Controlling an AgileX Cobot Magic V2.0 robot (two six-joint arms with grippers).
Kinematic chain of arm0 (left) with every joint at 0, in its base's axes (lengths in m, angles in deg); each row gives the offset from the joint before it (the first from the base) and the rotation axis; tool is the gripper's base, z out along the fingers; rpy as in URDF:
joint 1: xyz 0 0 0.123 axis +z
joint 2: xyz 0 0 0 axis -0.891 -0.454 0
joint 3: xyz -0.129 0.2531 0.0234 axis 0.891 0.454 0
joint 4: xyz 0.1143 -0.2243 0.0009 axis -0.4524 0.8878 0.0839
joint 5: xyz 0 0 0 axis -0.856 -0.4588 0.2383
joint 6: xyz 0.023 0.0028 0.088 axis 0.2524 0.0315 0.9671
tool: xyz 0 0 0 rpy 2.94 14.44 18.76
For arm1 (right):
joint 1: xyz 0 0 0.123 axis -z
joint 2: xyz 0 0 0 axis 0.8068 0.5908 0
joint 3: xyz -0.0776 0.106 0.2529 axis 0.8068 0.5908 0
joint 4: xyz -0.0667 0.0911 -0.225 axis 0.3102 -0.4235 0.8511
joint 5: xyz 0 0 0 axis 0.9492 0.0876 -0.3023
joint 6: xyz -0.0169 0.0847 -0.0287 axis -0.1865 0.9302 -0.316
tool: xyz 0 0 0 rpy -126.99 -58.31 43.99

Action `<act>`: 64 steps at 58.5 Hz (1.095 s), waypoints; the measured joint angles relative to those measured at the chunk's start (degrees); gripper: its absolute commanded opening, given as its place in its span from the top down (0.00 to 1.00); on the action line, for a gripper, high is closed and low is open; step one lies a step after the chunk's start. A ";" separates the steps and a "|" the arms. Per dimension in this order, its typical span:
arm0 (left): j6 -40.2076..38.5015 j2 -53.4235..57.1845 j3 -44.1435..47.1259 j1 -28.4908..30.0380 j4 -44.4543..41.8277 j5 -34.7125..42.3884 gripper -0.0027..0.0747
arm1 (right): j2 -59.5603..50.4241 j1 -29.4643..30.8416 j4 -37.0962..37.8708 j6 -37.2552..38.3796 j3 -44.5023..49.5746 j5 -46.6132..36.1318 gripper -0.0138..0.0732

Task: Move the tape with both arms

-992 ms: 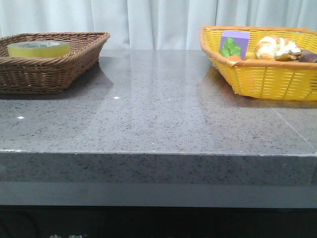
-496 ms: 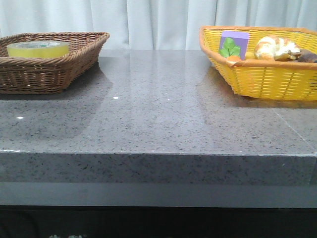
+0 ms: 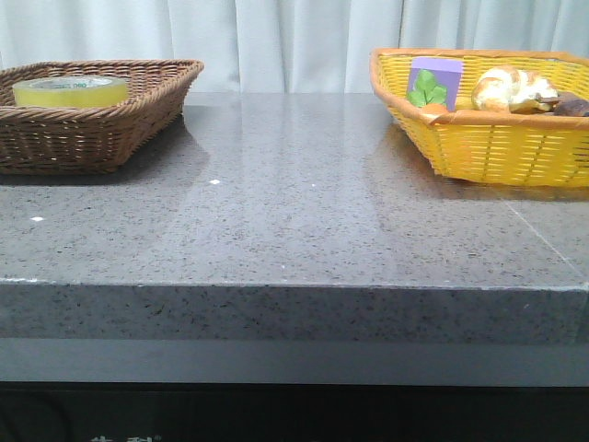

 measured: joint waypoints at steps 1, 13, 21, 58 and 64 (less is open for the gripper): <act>0.00 0.72 0.60 0.00 0.00 0.45 0.34 | 0.00 0.00 0.00 0.00 0.00 0.13 0.36; 0.00 8.93 7.40 -0.09 0.00 7.86 0.34 | 0.00 0.00 0.00 0.00 0.00 0.50 0.36; 0.00 10.23 8.69 -0.09 1.04 10.14 0.34 | 0.00 0.00 0.00 0.00 0.00 0.52 0.36; 0.00 10.23 8.82 -0.09 3.55 14.18 0.99 | 0.00 0.00 0.00 0.00 0.00 0.52 0.97; 0.00 10.23 8.82 -0.09 3.55 14.29 0.99 | 0.00 0.00 0.00 0.00 0.00 0.52 0.97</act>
